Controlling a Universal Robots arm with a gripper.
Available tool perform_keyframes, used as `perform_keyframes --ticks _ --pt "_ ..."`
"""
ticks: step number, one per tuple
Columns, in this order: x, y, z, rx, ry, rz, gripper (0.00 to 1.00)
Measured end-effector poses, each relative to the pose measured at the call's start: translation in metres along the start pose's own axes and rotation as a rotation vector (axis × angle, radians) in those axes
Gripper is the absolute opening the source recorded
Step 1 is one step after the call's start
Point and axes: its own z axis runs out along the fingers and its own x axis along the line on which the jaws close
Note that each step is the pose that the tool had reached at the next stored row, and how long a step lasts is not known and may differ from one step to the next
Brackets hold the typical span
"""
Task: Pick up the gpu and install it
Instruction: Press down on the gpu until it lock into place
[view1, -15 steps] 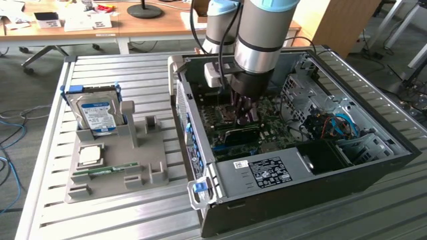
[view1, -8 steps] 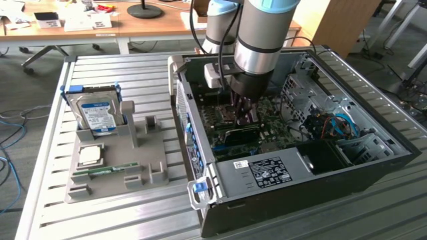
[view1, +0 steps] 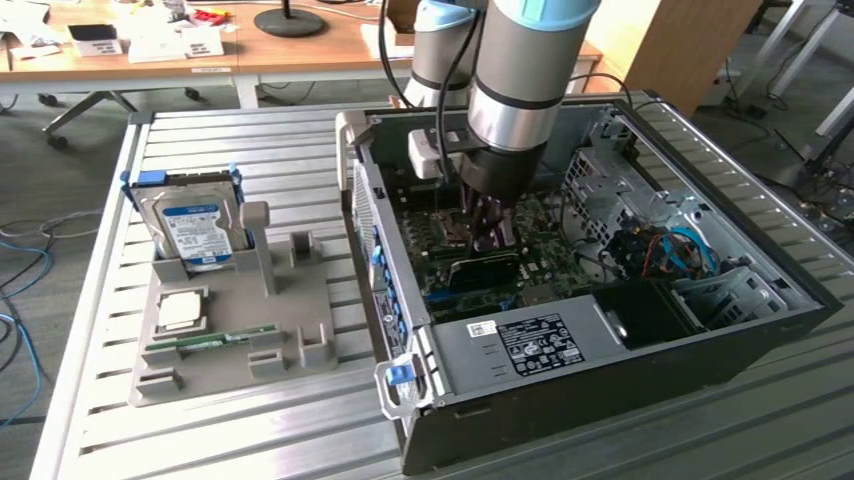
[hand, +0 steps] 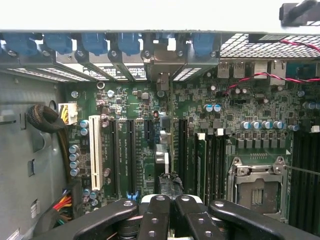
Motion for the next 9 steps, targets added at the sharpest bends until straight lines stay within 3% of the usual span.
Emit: perform_keyframes --ticks 9 --pt "-0.0028 0.0000 0.0013 0.0001 -0.0019 0.000 0.11"
